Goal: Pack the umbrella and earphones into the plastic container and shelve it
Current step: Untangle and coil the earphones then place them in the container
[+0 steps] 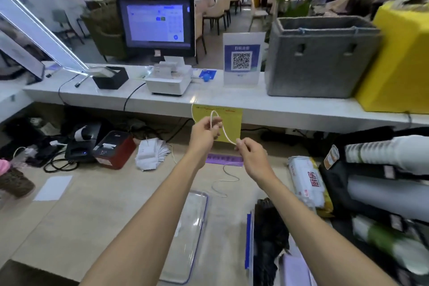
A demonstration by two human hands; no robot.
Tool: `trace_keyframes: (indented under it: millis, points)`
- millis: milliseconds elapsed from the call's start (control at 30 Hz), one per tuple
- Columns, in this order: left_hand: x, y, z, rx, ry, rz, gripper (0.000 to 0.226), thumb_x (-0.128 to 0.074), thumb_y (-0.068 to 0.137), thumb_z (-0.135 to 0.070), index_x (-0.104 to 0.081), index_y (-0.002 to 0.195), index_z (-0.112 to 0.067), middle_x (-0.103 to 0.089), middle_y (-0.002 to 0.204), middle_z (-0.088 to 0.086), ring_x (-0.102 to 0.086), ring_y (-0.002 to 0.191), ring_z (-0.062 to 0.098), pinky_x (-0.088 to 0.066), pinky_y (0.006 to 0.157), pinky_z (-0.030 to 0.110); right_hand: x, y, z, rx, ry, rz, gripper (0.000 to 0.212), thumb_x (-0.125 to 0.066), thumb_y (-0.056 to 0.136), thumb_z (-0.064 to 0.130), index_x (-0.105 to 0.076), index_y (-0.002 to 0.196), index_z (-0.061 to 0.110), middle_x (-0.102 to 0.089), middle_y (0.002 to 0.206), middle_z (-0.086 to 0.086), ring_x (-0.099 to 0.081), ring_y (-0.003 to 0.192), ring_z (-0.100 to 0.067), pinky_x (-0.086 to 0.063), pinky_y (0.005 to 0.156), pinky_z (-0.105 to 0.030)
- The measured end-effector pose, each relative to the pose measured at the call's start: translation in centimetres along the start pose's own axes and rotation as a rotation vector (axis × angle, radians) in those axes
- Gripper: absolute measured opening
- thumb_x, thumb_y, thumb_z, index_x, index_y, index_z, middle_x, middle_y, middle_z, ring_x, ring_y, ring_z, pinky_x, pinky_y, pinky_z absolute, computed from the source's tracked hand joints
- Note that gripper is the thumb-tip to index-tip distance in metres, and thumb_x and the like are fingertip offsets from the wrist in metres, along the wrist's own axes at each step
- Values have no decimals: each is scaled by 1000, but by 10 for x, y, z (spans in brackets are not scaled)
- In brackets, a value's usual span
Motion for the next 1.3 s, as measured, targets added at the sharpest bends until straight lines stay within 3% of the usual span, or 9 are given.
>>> trace_keyframes:
  millis: [133, 233, 333, 433, 533, 733, 900, 1067, 1300]
  points:
    - [-24, -5, -13, 162, -289, 52, 23, -43, 96, -5, -64, 87, -8, -56, 65, -1, -37, 45, 6, -26, 42, 17, 24, 4, 3, 24, -166, -4, 35, -51, 102, 31, -68, 82, 8, -61, 74, 2, -51, 72, -15, -29, 57, -27]
    - [-36, -8, -16, 155, -166, 124, 30, -45, 104, -28, -67, 97, -10, -50, 54, -5, -33, 42, 7, -20, 43, 21, 31, -1, 1, -1, -232, 27, 34, -54, 100, 34, -71, 82, 11, -59, 69, 7, -51, 71, -15, -33, 56, -28]
    - [-45, -16, -20, 128, -108, 152, 30, -47, 105, -29, -69, 110, -8, -62, 61, -3, -51, 51, 8, -41, 49, 21, 33, -8, -1, 7, -259, 94, 32, -57, 98, 38, -69, 76, 19, -57, 61, 10, -49, 61, -10, -35, 54, -22]
    - [-50, -20, -20, 132, -168, 142, 30, -42, 108, -22, -66, 112, -6, -77, 99, 7, -75, 90, 15, -59, 71, 26, 34, -15, -3, 23, -246, 146, 30, -58, 96, 44, -71, 81, 22, -63, 67, 9, -53, 62, -2, -39, 56, -20]
    - [-45, -24, -17, 16, 200, 91, 29, -40, 107, -25, -69, 105, -19, -70, 117, -2, -64, 114, 13, -48, 79, 27, 38, -22, -5, -5, -109, 183, 17, -62, 93, 38, -74, 91, 26, -69, 67, 10, -55, 54, 1, -44, 56, -19]
    - [-33, -37, 5, -145, 673, 223, 32, -42, 105, -21, -63, 81, -24, -64, 87, -5, -55, 91, 18, -41, 83, 34, 43, -24, 8, -8, 188, 116, 14, -65, 87, 9, -71, 94, 19, -68, 63, 7, -64, 66, -5, -49, 69, -20]
    - [-30, -57, 13, -47, 397, 236, 38, -42, 105, -27, -70, 79, -31, -72, 69, -9, -59, 54, 1, -38, 44, 19, 49, -20, 23, 35, 247, -11, 13, -56, 96, 9, -67, 96, 15, -69, 69, 2, -65, 64, -10, -55, 69, -26]
    - [-30, -71, 17, -9, 196, 301, 36, -49, 104, -31, -75, 79, -27, -64, 67, -2, -60, 61, 16, -40, 56, 31, 50, -20, 24, 82, 137, -52, 9, -60, 96, 15, -69, 98, 15, -74, 74, 2, -63, 62, 2, -47, 61, -8]
    - [-30, -83, 13, 213, -121, 363, 30, -49, 105, -26, -65, 84, -11, -45, 60, -4, -39, 46, 9, -31, 44, 21, 42, -23, 12, 30, 139, -66, 8, -74, 86, 29, -69, 87, 22, -74, 74, 0, -65, 62, -6, -54, 65, -25]
Point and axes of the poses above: each hand's wrist, its own y-axis towards the middle knuckle, its own x-axis out of the back of the hand, z = x × y, the point moved 2 cm from there along y, towards the middle knuckle
